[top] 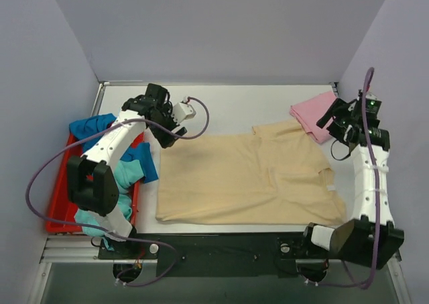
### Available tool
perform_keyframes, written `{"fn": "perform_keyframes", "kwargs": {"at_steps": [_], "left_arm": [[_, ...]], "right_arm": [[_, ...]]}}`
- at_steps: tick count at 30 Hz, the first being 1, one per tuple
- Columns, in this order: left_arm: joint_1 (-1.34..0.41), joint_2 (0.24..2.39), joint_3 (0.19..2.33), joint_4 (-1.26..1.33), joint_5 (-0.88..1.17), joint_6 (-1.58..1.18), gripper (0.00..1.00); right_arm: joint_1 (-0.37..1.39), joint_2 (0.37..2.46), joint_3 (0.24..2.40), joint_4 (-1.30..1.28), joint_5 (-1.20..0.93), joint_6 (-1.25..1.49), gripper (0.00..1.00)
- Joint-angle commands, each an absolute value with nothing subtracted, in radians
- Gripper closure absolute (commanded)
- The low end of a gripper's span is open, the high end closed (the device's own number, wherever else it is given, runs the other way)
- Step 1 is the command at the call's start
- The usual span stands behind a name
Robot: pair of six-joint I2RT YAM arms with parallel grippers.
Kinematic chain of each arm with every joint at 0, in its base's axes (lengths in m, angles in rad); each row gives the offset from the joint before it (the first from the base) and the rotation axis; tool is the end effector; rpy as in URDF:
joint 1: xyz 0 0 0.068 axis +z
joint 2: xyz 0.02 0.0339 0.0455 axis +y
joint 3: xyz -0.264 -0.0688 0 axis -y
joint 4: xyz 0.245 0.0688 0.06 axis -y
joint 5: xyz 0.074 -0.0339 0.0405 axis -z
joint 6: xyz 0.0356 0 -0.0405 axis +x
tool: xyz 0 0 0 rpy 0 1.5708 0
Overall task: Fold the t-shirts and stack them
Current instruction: Grap the side of the flattened tshirt furthest away from the robot with both arms
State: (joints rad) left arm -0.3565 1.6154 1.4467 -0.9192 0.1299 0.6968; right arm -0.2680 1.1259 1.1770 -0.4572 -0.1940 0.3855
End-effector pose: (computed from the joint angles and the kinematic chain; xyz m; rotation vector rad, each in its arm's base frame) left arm 0.3115 -0.1209 0.2984 1.3655 2.2643 -0.0592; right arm 0.2410 -0.0591 0.3812 0.5139 1.9107 0.2681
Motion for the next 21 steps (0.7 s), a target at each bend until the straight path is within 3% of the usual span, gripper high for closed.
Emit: {"fn": "perform_keyframes", "kwargs": {"at_steps": [1, 5, 10, 21], "left_arm": [[-0.279, 1.755, 1.596, -0.882, 0.198, 0.627, 0.13], [-0.270, 1.899, 1.669, -0.853, 0.114, 0.657, 0.13], [-0.239, 1.973, 1.669, -0.790, 0.107, 0.666, 0.11], [-0.196, 2.167, 1.790, -0.796, 0.146, 0.646, 0.10]], "right_arm": [[-0.210, 1.393, 1.296, -0.480, -0.208, 0.246, 0.30], [-0.124, 1.729, 1.578, -0.583, -0.173, 0.137, 0.38], [-0.114, 2.023, 1.859, -0.661, -0.179, 0.078, 0.40], [-0.095, 2.259, 2.039, -0.689, -0.219, 0.046, 0.39]]}}
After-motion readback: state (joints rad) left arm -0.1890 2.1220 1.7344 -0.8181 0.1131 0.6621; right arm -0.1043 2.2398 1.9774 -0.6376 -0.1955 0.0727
